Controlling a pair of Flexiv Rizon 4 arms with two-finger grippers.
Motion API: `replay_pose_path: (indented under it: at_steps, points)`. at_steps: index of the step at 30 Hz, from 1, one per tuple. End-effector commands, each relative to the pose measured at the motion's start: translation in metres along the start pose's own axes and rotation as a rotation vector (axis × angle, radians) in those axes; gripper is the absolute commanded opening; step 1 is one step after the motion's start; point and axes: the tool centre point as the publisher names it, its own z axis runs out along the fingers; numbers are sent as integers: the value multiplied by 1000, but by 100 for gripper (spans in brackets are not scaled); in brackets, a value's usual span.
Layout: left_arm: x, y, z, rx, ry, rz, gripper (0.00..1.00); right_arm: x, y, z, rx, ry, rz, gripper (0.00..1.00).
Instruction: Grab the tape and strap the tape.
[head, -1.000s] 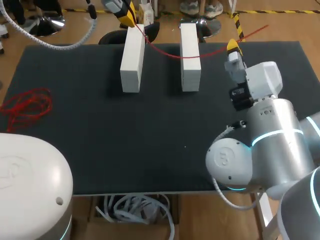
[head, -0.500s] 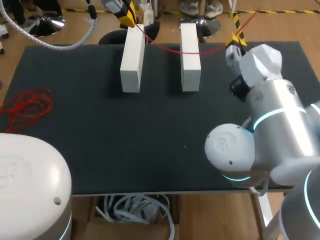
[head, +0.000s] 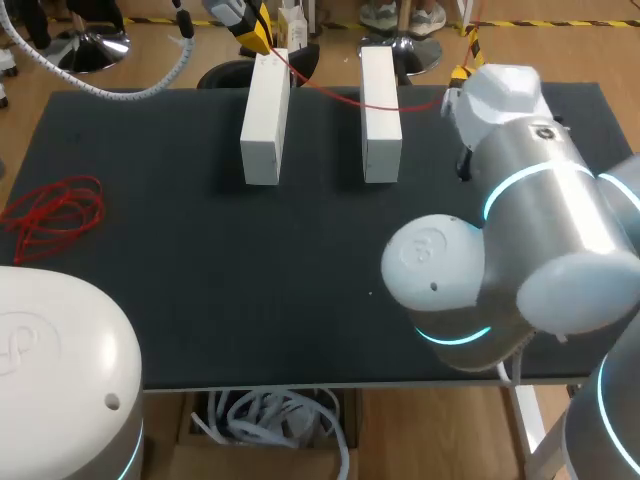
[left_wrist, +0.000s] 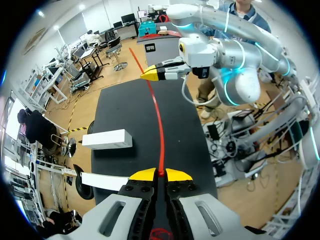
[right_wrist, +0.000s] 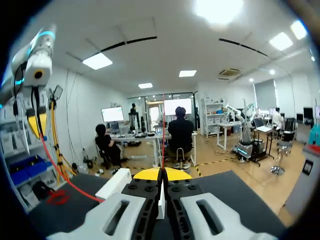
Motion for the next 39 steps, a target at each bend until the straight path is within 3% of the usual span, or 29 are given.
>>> replay_pose_path:
  at_steps: [1, 3, 5, 8, 29, 39]
  points:
    - [1, 0, -1, -4, 0, -1, 0, 25, 8, 2, 57, -391, -726, 0]
    - [1, 0, -1, -4, 0, -1, 0, 31, 8, 3, 13, -421, -906, 0]
    - [1, 0, -1, -4, 0, -1, 0, 38, 11, 1, -88, -461, -1086, 0]
    - [1, 0, -1, -4, 0, -1, 0, 40, 17, -1, -190, -537, -1223, 0]
    - [1, 0, -1, -4, 0, -1, 0, 40, 17, -1, -190, -537, -1223, 0]
    - [1, 0, -1, -4, 0, -1, 0, 53, 47, -9, -254, -566, -1343, 0]
